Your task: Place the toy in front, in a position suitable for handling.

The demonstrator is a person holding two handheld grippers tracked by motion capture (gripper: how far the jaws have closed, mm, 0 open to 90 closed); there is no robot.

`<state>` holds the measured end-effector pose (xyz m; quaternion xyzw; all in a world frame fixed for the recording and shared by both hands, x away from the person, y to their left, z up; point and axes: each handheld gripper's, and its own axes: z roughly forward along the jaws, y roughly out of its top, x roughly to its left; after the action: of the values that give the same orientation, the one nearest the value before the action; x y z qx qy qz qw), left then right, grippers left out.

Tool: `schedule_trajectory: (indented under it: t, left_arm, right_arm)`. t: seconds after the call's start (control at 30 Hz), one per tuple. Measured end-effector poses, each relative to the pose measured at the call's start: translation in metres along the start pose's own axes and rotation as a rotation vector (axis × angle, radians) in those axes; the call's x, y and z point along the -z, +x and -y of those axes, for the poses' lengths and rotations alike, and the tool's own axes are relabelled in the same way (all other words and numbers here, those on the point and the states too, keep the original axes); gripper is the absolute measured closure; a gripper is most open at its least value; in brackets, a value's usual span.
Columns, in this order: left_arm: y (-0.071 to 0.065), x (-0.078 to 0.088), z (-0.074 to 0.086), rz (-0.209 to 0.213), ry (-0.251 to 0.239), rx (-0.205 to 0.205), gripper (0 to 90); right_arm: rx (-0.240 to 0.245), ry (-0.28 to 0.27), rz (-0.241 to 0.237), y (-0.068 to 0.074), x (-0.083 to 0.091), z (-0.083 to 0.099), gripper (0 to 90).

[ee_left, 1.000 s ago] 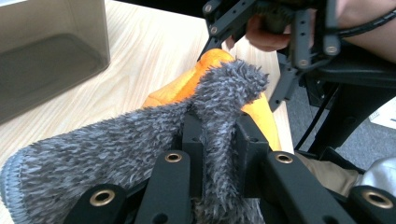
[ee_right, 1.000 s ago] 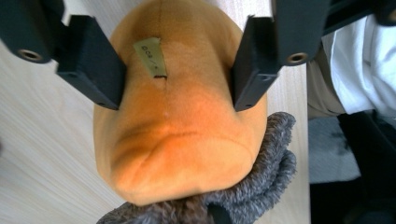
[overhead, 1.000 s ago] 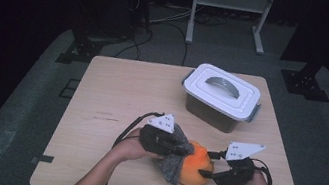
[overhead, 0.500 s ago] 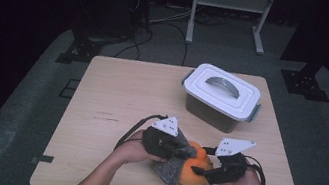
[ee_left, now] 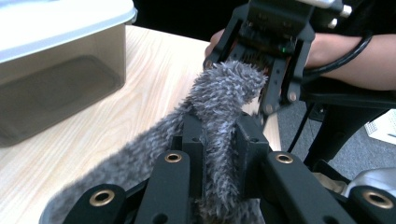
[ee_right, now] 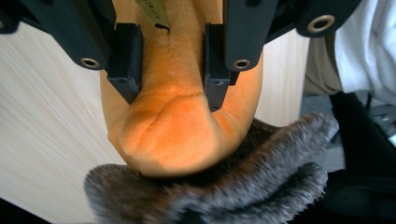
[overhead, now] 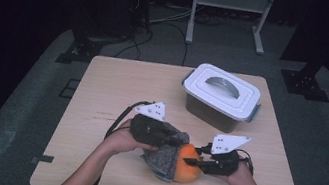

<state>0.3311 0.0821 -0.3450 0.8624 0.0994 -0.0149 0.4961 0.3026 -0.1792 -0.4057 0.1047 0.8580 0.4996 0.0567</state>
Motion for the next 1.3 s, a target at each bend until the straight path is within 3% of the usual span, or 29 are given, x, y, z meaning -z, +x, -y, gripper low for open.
schedule_trajectory:
  t: [0.07,0.17,0.2,0.43,0.5,0.67,0.8,0.9,0.97,1.03,1.1,1.23,1.3]
  left_arm:
    - [0.0,0.001,0.001,0.012,0.008,0.001,77.1]
    - [0.001,-0.004,0.009,0.02,0.056,0.015,77.1]
    - [0.003,-0.006,0.014,0.031,0.049,0.03,77.1]
    - [0.006,-0.002,0.033,0.038,0.017,0.076,77.0]
    - [0.007,-0.001,0.035,0.035,0.012,0.085,77.0]
    - [0.005,-0.004,0.035,0.021,0.01,0.092,77.0]
    - [0.003,-0.005,0.035,0.018,0.01,0.107,77.0]
    - [0.002,-0.008,0.033,0.027,0.006,0.099,77.0]
    - [-0.002,-0.011,0.03,0.035,0.008,0.089,77.0]
    - [-0.006,-0.015,0.027,0.039,0.023,0.072,77.0]
    - [-0.008,-0.016,0.026,0.042,0.032,0.064,76.9]
    - [-0.011,-0.012,0.027,0.033,0.035,0.053,76.8]
    - [-0.008,-0.005,0.025,0.02,0.015,0.059,76.8]
  right_arm:
    - [0.023,-0.01,-0.027,0.001,-0.007,-0.006,63.7]
    - [0.095,0.042,-0.054,0.003,-0.018,-0.01,62.6]
    - [0.107,0.047,-0.059,0.004,-0.02,-0.008,62.6]
    - [0.105,0.008,-0.098,-0.005,-0.005,0.013,62.1]
    - [0.086,0.0,-0.095,-0.009,0.001,0.019,60.2]
    - [-0.045,-0.01,-0.085,-0.016,0.008,0.024,43.4]
    - [-0.13,0.033,-0.038,-0.009,0.013,0.02,33.6]
    - [-0.176,-0.01,-0.016,0.002,0.02,0.018,32.4]
    - [-0.19,0.013,0.022,0.008,0.018,0.015,30.5]
    - [-0.19,0.034,0.048,0.011,0.013,0.012,29.5]
    - [-0.161,0.048,0.035,0.012,0.008,0.012,31.2]
    - [-0.128,0.046,-0.017,0.008,0.003,0.016,48.0]
    - [-0.064,0.04,-0.03,0.007,0.003,0.017,53.6]
